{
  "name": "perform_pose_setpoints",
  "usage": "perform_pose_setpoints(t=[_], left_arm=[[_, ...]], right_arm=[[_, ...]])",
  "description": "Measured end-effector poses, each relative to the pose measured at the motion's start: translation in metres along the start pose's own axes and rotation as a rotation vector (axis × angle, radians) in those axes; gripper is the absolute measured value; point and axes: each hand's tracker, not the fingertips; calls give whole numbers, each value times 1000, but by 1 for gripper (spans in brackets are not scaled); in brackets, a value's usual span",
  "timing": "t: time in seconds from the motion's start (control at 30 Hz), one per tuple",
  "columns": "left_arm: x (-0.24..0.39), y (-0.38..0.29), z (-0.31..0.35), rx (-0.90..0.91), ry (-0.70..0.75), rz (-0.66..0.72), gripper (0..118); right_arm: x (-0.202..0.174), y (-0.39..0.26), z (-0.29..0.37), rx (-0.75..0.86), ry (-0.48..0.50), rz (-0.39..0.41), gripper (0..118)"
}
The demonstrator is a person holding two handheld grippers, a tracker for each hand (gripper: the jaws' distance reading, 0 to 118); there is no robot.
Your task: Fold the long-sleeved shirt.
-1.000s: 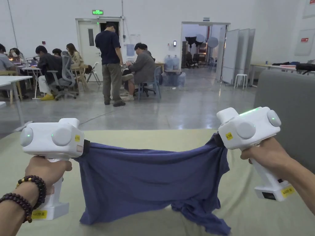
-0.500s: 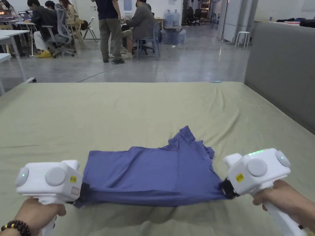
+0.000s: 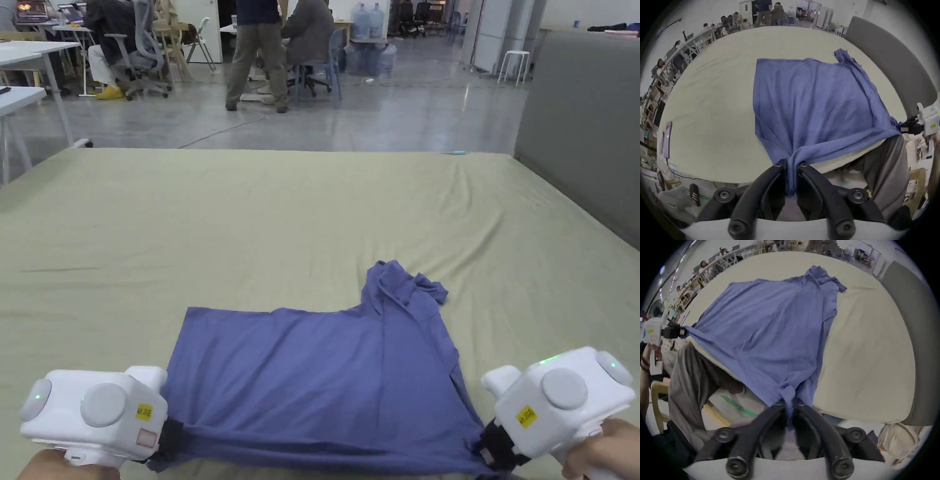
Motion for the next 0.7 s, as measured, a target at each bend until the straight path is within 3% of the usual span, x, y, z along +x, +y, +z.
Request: perform_pose_setpoints(t=[0.03, 0.07, 0.1, 0.13, 0.23, 0.27, 0.3, 0.33, 0.37, 0.47, 0.7], left_arm=[[0, 1, 5, 13, -8, 11, 20], [0, 6, 10, 19, -19, 9, 66], [1, 11, 14, 17, -22, -1, 103], [4, 15, 17, 22, -22, -10, 118], [10, 31, 36, 104, -24, -43, 118], [11, 40, 39, 101, -27, -37, 116], [14, 45, 39, 104, -34, -32, 105], [14, 51, 40, 124, -35, -27, 72], [16, 60, 40, 169, -34, -49, 3], [23, 91, 28, 203, 53, -39, 0], [11, 165, -21, 194, -2, -36, 0]], right_arm=[[2, 2, 6, 24, 7, -13, 46], [5, 4, 13, 31, 16, -21, 95], [6, 6, 19, 33, 12, -18, 114], [7, 9, 25, 58, 1, -11, 115], [11, 24, 45, 152, -65, -24, 114], [12, 31, 48, 152, -60, -30, 102], [14, 37, 52, 180, -63, -56, 75], [16, 43, 55, 209, -69, -77, 23], [16, 53, 54, 212, -83, -87, 0], [18, 87, 45, 229, -117, -89, 0], [46, 232, 2, 226, -155, -91, 0]])
